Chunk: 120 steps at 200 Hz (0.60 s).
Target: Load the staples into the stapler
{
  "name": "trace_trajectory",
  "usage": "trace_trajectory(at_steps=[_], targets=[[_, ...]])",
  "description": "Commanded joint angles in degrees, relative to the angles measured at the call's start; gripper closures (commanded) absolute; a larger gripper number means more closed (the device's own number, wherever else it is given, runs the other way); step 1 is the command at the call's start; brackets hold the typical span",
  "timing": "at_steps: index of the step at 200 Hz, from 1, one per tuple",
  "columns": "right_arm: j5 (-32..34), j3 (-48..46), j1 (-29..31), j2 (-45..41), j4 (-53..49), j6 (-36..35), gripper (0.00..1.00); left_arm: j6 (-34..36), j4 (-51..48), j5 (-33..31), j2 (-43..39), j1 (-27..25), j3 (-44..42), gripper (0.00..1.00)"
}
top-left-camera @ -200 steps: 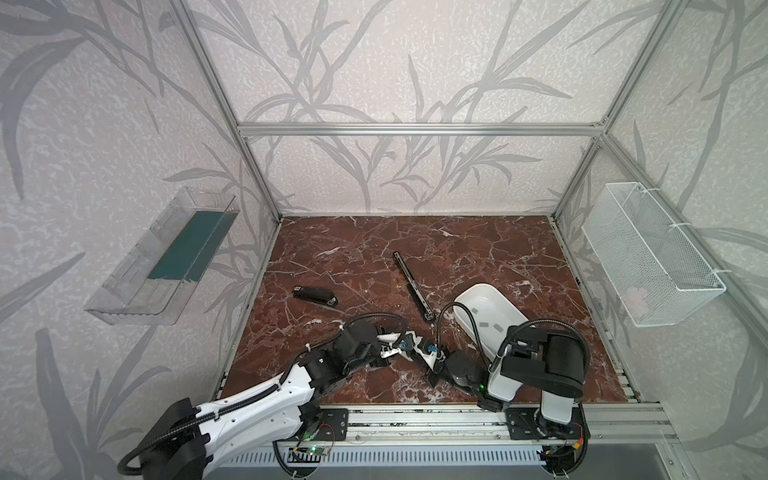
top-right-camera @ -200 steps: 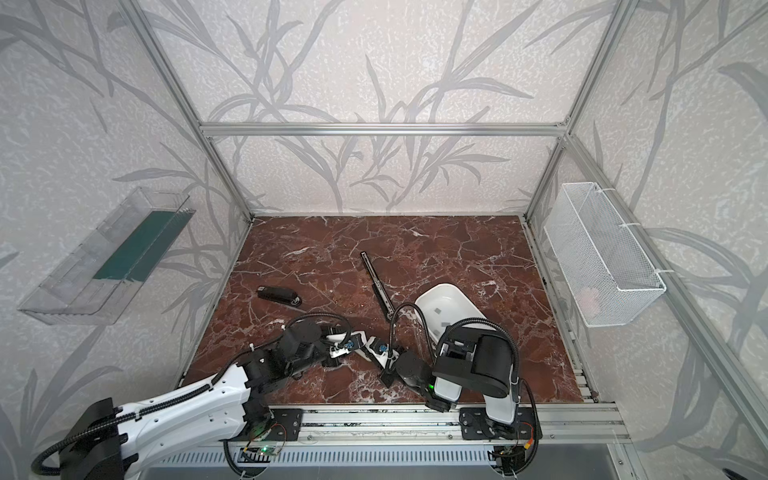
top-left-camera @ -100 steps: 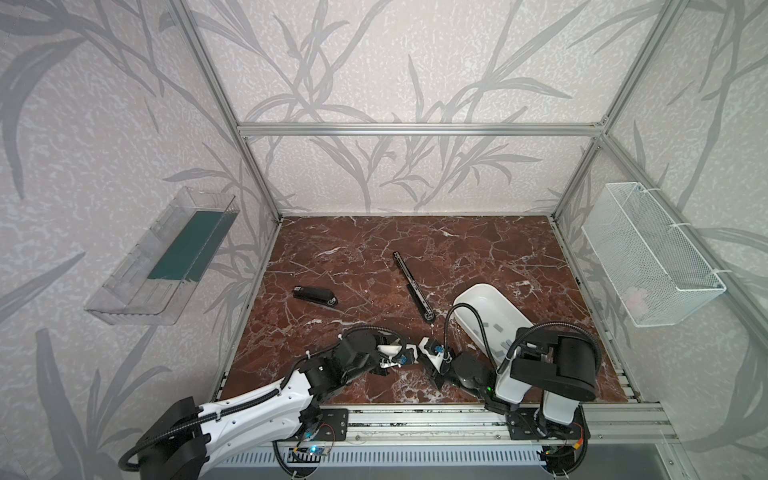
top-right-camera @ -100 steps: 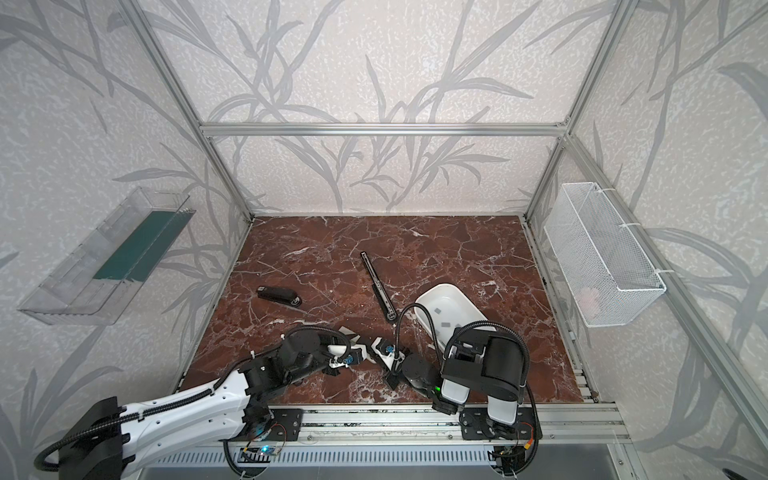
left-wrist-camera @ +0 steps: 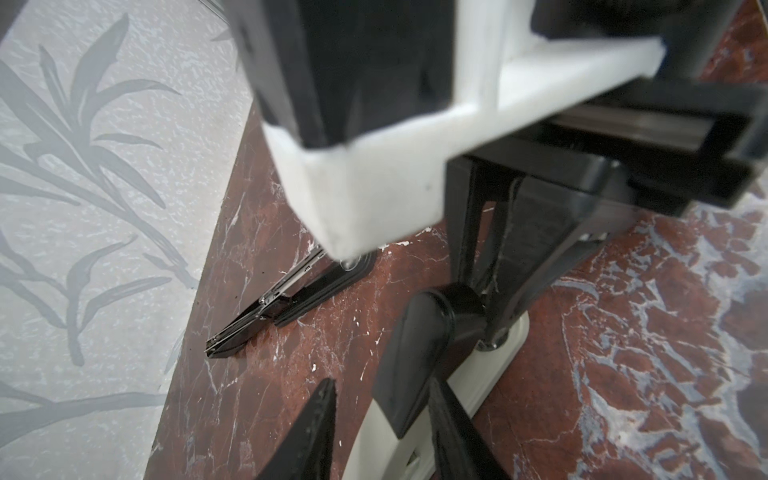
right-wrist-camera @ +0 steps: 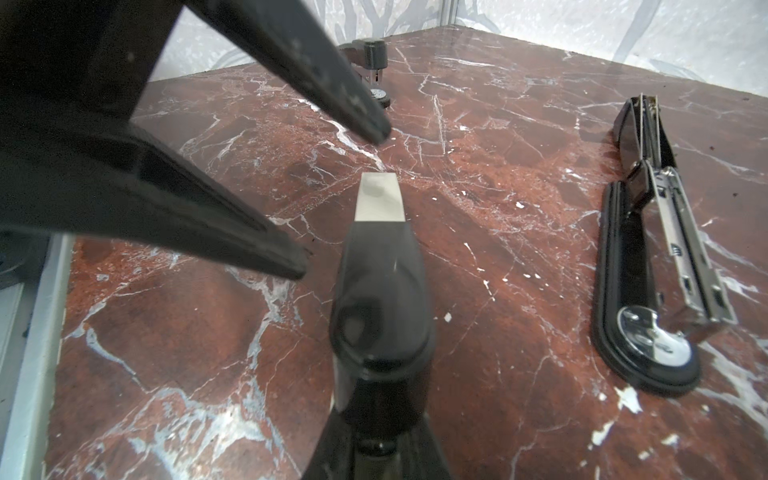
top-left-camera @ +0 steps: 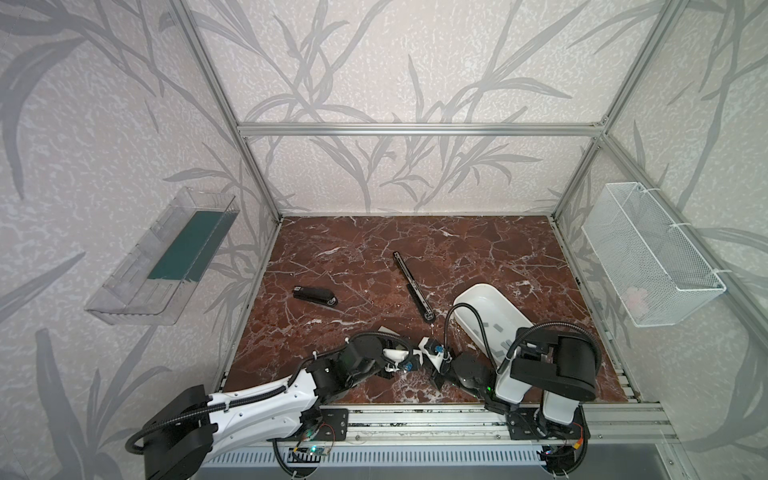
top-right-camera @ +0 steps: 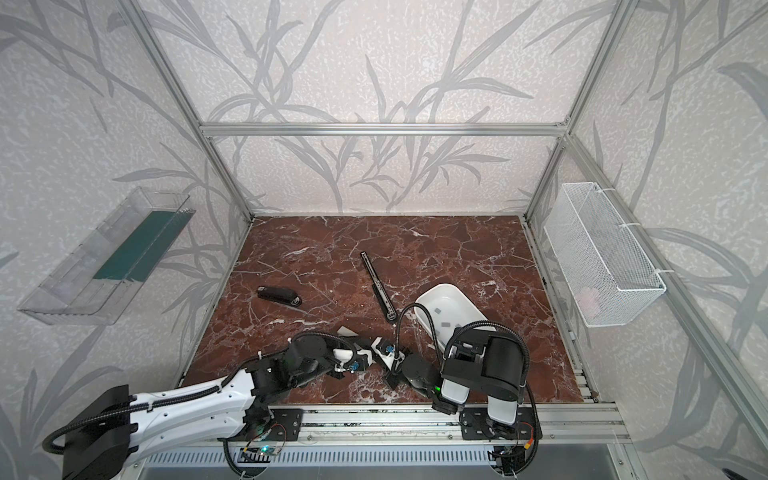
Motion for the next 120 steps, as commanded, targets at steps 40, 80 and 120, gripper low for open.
trace_trajectory(at_steps=[40, 80, 120], targets=[[-0.79, 1.31, -0.21, -1.17, 2.8, 1.8, 0.93, -1.78, 5.47, -2.22, 1.16, -1.97, -2.93, 0.52], [-1.24, 1.57, -0.2, -1.2, 2.8, 2.03, 0.93, -1.79, 8.6, -3.65, 5.64, -3.24, -2.29, 0.5], [-1.75, 1.88, -0.07, -0.76, 2.8, 2.32, 0.93, -2.73, 12.13, -4.06, 7.52, -3.52, -2.65, 0.52]])
